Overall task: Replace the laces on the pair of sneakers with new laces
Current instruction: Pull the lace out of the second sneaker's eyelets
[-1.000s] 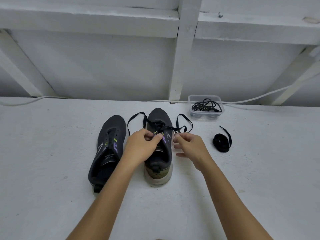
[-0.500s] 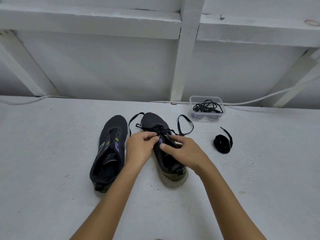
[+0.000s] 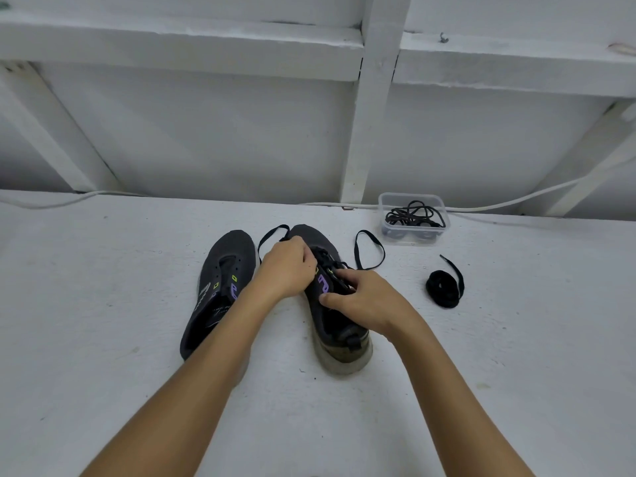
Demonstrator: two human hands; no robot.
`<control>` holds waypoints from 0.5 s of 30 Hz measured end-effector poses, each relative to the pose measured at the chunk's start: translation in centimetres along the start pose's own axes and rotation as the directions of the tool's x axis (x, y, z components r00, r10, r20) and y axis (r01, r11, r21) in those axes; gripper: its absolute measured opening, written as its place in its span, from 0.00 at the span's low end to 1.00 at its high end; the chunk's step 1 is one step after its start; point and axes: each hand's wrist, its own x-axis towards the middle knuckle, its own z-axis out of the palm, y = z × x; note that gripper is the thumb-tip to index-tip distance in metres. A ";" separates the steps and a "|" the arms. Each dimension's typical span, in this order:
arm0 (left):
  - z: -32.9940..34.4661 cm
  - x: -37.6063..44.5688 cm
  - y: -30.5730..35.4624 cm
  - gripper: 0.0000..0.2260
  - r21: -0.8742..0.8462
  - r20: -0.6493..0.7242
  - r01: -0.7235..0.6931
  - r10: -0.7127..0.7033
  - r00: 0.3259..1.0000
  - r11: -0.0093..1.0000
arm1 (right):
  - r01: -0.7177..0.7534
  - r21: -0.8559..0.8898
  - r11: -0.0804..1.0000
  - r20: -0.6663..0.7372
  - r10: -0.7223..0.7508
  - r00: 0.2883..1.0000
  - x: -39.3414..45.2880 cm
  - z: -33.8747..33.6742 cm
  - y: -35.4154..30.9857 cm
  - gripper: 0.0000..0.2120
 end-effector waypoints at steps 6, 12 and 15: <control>0.3 -0.6 -1.0 0.05 -0.198 -0.040 0.065 -0.075 0.996 0.978 | -0.004 0.034 0.999 -0.013 0.004 1.000 -0.2 0.2 0.1 0.15; 1.4 -0.9 -0.6 0.05 -0.142 -0.127 0.053 -0.071 0.989 0.988 | -0.009 0.042 0.999 -0.028 0.010 1.000 -0.4 0.4 -0.2 0.10; 0.9 -0.3 -0.7 0.09 -0.147 -0.085 0.046 -0.059 0.995 0.988 | -0.006 0.071 0.997 -0.053 0.009 0.999 -0.5 0.7 -0.2 0.08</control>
